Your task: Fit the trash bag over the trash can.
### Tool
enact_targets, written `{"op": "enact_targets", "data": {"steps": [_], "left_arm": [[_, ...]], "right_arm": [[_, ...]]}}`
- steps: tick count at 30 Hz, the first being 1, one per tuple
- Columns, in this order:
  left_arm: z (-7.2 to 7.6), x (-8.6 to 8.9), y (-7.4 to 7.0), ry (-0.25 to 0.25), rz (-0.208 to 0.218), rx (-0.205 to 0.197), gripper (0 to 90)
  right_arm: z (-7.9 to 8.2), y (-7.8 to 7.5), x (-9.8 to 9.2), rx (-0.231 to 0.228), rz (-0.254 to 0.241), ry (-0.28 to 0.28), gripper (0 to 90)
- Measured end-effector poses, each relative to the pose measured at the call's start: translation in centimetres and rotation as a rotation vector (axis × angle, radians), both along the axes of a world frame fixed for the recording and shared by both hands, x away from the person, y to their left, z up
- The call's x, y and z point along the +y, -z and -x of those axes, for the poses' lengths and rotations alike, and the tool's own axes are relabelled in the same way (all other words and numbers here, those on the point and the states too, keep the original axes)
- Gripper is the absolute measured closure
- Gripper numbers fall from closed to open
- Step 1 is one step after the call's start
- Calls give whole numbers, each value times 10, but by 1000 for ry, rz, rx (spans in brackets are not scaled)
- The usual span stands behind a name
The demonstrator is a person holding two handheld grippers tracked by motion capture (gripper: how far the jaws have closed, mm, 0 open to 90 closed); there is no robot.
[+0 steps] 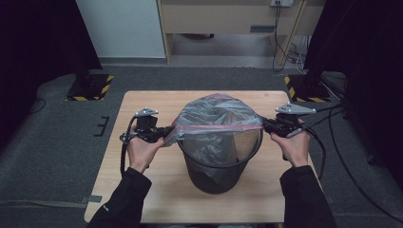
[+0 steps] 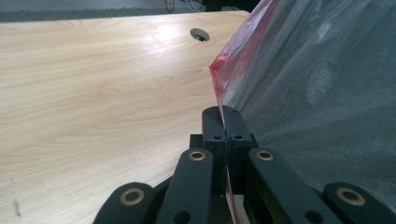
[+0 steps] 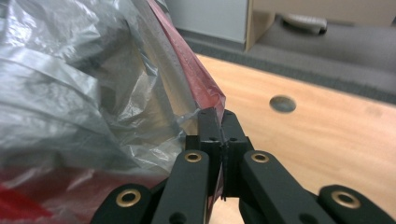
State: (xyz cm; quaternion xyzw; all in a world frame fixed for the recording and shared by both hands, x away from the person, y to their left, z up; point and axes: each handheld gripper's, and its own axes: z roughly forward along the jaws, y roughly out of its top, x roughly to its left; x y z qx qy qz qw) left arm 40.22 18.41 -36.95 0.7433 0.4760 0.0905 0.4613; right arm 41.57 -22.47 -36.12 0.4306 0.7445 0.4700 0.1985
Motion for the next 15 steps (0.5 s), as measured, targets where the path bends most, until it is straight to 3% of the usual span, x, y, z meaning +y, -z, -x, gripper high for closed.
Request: {"op": "enact_targets", "data": {"steps": [3,5,7,8,9,12,14,15], "left_arm": [[1,-3,-1,1,-29,-12,900],[2,-1,-3,-11,-27,-84,896],[3,3,-3,-34,17,-126,853],[3,7,-3,-19,74,-163,852],[3,10,-4,-23,97,-189,849],[5,17,-11,-32,154,-258,853],[7,20,-16,-42,161,-293,859],[7,20,-18,-40,166,-300,860]], "right_arm": [[-2,1,4,59,0,6,900],[-3,-1,4,44,21,3,900],[-3,0,1,1,13,11,815],[-2,2,-2,-15,-4,13,780],[-1,5,-6,-60,-41,12,724],[1,8,-16,-146,-136,30,642],[2,5,-21,-183,-177,44,620],[3,1,-24,-215,-204,53,568]]}}
